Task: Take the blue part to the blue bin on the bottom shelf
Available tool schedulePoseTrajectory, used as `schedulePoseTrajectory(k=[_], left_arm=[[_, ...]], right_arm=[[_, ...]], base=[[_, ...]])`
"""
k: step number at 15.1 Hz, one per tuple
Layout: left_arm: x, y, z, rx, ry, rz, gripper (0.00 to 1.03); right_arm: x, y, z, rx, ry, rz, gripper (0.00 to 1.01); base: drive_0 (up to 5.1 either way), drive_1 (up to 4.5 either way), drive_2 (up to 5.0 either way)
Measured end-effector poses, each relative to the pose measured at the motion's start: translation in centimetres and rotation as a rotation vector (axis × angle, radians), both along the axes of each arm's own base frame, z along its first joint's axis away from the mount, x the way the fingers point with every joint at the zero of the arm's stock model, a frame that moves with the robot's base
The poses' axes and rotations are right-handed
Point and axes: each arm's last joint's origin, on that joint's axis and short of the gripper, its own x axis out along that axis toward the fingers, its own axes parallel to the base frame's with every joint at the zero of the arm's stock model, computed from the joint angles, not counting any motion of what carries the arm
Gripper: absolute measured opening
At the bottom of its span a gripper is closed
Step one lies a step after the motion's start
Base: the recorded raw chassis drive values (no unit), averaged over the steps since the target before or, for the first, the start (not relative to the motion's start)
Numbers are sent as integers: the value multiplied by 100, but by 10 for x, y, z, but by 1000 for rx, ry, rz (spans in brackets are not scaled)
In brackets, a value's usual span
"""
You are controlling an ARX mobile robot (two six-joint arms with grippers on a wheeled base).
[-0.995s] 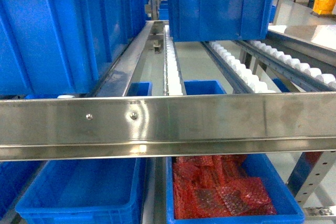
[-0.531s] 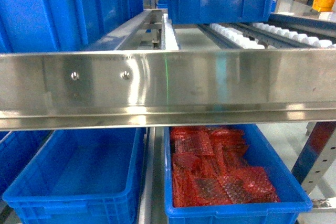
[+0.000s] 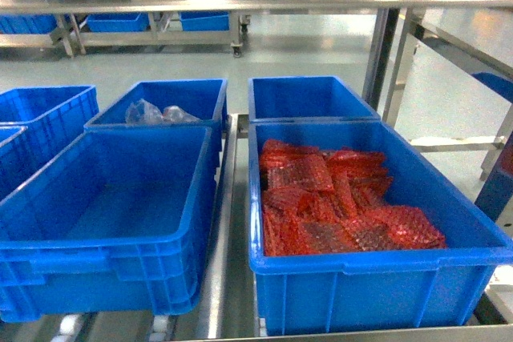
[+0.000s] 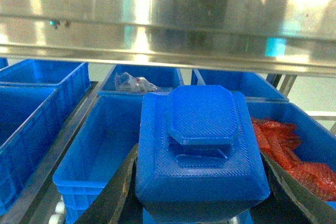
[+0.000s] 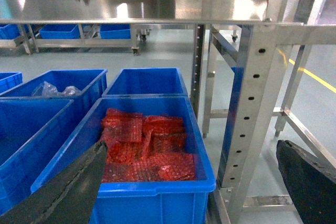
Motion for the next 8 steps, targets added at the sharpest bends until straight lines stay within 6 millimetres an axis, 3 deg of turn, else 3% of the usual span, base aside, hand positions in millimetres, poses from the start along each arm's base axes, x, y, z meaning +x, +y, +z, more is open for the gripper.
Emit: schedulePoseTrajectory(k=[8], left_arm=[[0, 0, 0, 0, 0, 0, 44]], right_arm=[[0, 0, 0, 0, -1, 0, 98]], base=[[0, 0, 0]])
